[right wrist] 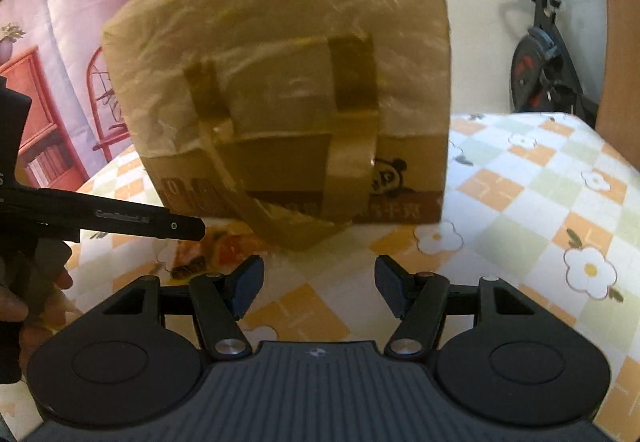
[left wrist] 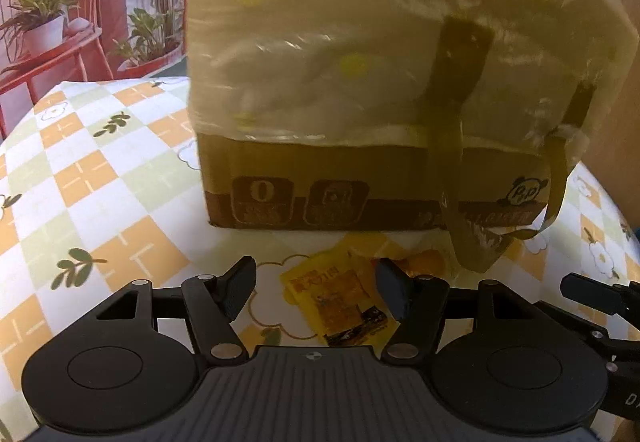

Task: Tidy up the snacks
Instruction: 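Withdraw both tools from the box toward the last snacks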

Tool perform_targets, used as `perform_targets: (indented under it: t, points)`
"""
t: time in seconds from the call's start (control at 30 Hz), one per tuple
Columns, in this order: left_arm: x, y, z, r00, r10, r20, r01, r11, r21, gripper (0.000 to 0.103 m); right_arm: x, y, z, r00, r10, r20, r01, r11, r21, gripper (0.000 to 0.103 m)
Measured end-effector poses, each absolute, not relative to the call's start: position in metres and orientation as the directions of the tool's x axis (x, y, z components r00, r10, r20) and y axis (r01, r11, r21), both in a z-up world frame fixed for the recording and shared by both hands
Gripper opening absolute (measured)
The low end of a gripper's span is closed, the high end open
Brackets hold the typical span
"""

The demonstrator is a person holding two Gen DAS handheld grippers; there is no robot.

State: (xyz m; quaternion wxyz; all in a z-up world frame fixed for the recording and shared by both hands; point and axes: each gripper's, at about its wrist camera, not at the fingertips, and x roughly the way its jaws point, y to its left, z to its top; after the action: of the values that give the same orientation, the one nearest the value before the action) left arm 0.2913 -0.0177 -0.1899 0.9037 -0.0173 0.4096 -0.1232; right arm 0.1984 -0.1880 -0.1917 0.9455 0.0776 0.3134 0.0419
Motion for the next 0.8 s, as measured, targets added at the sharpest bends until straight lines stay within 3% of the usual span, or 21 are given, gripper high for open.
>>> perform_targets:
  t: [0.2, 0.27, 0.37, 0.5, 0.8]
  points:
    - [0.285, -0.013, -0.196, 0.634, -0.218, -0.742, 0.216, 0.971, -0.101, 0.068, 0.206, -0.183, -0.2, 0.776, 0.124, -0.618, -0.04, 0.988, 0.148, 0.065]
    - [0.284, -0.012, -0.196, 0.639, -0.224, -0.735, 0.218, 0.97, -0.106, 0.049, 0.208, -0.18, -0.202, 0.772, 0.131, -0.622, -0.051, 0.988, 0.145, 0.065]
    - [0.278, -0.003, -0.194, 0.652, -0.202, -0.731, 0.228, 0.972, -0.065, 0.049, 0.212, -0.174, -0.205, 0.762, 0.158, -0.628, -0.08, 0.985, 0.151, 0.058]
    - [0.272, 0.023, -0.194, 0.638, -0.23, -0.735, 0.23, 0.968, -0.103, 0.048, 0.218, -0.158, -0.205, 0.736, 0.218, -0.641, -0.168, 0.976, 0.14, 0.047]
    - [0.25, 0.074, -0.198, 0.624, -0.263, -0.736, 0.192, 0.964, -0.182, 0.047, 0.253, -0.121, -0.197, 0.712, 0.274, -0.646, -0.342, 0.939, 0.021, 0.046]
